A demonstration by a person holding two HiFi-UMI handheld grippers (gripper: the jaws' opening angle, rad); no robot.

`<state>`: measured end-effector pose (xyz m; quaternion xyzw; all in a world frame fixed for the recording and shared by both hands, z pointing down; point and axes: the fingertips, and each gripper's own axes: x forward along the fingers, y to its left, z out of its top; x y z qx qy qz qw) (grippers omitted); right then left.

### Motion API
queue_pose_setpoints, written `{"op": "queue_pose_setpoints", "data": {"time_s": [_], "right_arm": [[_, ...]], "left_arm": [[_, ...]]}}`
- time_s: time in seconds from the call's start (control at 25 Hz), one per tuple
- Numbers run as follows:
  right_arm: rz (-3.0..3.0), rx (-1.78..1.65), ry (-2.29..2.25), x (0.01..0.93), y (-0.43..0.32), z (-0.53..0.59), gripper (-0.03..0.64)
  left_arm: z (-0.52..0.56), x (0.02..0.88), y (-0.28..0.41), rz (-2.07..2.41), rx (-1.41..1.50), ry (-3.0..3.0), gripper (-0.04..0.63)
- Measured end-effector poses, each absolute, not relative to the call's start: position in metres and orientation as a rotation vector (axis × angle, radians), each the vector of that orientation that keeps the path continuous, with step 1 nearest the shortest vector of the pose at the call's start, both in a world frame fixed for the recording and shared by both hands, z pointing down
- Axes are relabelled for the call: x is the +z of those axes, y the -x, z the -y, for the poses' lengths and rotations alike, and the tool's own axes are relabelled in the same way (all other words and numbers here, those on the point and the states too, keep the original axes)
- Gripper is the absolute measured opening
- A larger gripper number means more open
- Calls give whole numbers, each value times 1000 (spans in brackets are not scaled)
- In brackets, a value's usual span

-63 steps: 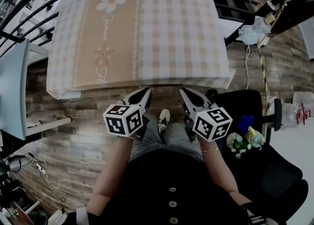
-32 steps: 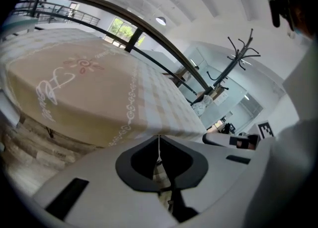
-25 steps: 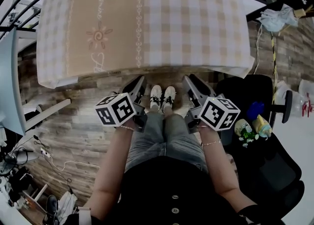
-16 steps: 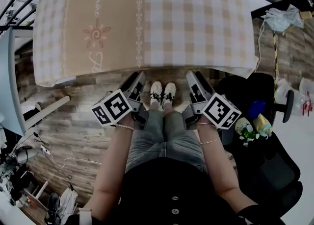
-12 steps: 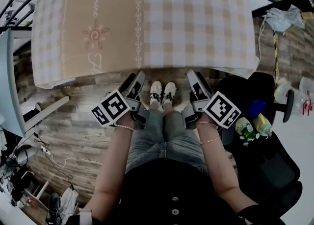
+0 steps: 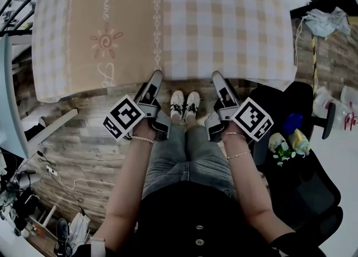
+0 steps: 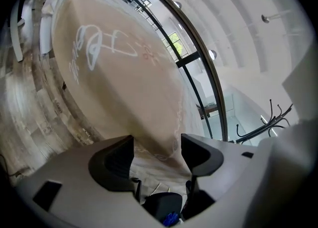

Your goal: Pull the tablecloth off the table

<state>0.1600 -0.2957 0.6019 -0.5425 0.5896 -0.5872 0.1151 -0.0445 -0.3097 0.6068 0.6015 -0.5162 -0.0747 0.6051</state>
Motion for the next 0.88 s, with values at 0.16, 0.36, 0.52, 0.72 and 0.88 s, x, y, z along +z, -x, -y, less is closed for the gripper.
{"op": "queue_pose_setpoints", "data": {"time_s": [0.16, 0.36, 0.52, 0.72, 0.88], "right_arm": [[-1690, -1750, 1597, 608, -159, 302, 249], [-1647, -1754, 1620, 613, -161, 306, 249], [-1656, -1765, 1591, 614, -161, 306, 248], [-1658, -1748, 1580, 613, -161, 305, 246], [-1649, -1744, 1582, 610, -160, 303, 223]], "left_arm": [[313, 611, 45, 1210, -167, -1371, 291], [314, 611, 43, 1187, -198, -1387, 291], [316, 612, 42, 1164, -176, -1409, 291], [315, 610, 43, 1166, -191, -1419, 285], [312, 609, 44, 1202, -218, -1395, 261]]}}
